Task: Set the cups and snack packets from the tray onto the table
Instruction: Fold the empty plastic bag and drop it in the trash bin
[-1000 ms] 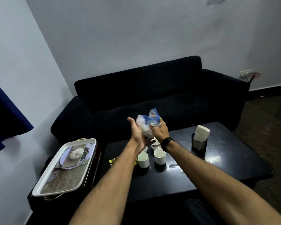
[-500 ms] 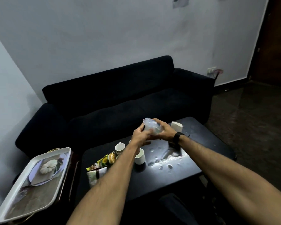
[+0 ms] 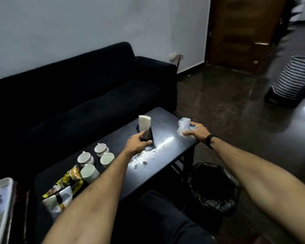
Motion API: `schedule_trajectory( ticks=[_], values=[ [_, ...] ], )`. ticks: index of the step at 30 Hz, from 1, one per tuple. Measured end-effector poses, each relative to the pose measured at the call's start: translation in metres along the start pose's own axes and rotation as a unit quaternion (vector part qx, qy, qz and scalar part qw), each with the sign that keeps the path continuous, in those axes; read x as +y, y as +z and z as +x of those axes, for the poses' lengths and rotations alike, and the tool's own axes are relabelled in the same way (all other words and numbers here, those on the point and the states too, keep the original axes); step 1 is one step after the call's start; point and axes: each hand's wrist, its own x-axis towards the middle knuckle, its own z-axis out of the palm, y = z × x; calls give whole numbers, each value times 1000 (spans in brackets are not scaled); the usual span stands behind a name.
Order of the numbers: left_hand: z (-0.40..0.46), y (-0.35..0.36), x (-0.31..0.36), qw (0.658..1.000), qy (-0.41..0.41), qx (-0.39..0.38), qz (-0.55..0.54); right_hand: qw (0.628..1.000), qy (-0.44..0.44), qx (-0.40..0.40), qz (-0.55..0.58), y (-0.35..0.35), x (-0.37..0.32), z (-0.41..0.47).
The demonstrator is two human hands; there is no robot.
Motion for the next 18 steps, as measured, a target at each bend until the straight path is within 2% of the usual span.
schedule_trajectory(
  ticks=[4,8,12,15,18],
  values=[
    [5,25,1,1000,12,-14,-3,998,56,23,-35,-24,40,-16],
    [12,69,-3,998,11,-61,-10,990,103,12,-92,-34,87,-24],
    [16,127,-5,989,49,-133,45,966,171,-43,-190,-36,147,-25],
    [26,172,-6,971,73,-201,102,948,226,-90,-203,-32,194,-20],
    [35,211,-10,956,82,-241,148,932,239,-111,-249,-19,233,-14]
  ],
)
